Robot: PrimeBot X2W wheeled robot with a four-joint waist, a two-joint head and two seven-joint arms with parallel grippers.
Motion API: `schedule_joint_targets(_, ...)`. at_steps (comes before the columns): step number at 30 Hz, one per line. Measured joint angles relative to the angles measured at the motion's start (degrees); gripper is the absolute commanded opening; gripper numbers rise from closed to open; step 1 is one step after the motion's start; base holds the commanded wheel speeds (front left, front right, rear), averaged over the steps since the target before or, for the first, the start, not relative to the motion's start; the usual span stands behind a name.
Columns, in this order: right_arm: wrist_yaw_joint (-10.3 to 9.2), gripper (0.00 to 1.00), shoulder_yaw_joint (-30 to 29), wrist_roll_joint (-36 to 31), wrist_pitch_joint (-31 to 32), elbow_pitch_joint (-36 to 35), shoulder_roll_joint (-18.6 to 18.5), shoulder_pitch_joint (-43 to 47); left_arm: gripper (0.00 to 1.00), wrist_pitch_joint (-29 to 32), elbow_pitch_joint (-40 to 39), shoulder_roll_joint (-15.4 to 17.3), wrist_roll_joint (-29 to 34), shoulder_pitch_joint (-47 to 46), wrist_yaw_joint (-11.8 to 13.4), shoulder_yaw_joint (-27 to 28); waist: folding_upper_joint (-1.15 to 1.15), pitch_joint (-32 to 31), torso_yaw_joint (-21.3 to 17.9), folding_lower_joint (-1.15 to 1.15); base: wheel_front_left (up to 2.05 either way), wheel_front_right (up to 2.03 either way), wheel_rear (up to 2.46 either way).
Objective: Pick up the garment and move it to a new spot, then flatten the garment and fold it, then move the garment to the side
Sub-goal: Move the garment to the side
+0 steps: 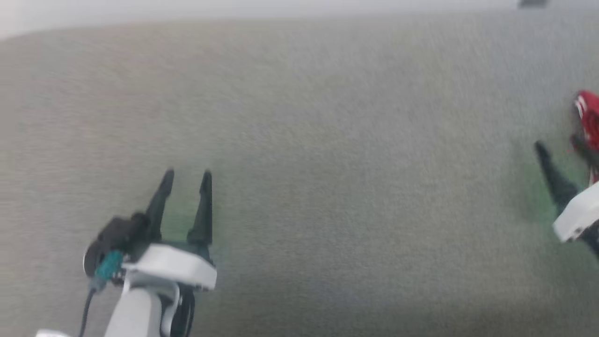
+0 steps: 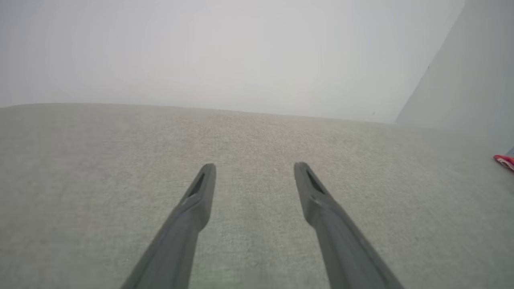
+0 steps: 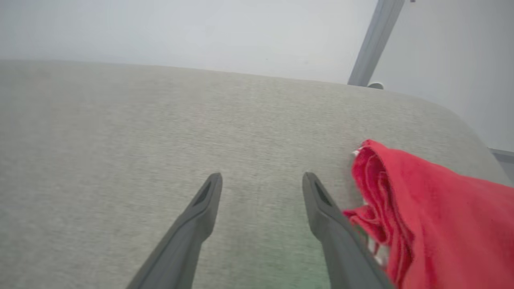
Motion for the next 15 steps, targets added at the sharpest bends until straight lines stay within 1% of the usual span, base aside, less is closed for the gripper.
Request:
schedule_joint_targets(1, 0.0, 1.0, -0.13, -0.01, -0.05, -0.53, 0.64, 1.15, 1.0, 0.0, 0.0, -0.25, -0.18, 1.05, 0.0, 0.29, 0.0, -1.04, 0.61, 0.0, 0.0, 0.0, 0.0)
schedule_joint_targets(2, 0.0, 1.0, -1.45, -0.08, -0.23, -1.34, 1.69, 3.33, 1.0, 0.01, -0.33, -0.46, -0.49, 3.03, 0.0, 0.93, 0.0, -3.06, 1.88, 0.0, 0.0, 0.0, 0.0)
schedule_joint_targets(4, 0.0, 1.0, -3.67, -0.92, -0.3, -3.07, 2.58, 5.49, 1.0, 0.0, -0.66, -0.49, -0.59, 4.97, 0.0, 1.18, 0.0, -5.0, 3.06, 0.0, 0.0, 0.0, 0.0)
schedule_joint_targets(7, 0.0, 1.0, -7.58, -4.22, -0.32, -6.5, 3.56, 8.83, 1.0, 0.0, -1.42, -0.59, -0.8, 7.71, 0.0, 1.92, 0.0, -7.62, 4.61, 0.0, 0.0, 0.0, 0.0)
schedule_joint_targets(15, 0.0, 1.0, -18.64, -10.81, -0.32, -16.13, 8.34, 19.58, 1.0, 0.0, -3.81, 0.43, -1.56, 12.07, 0.0, 3.55, 0.0, -12.75, 6.78, 0.0, 0.0, 0.0, 0.0)
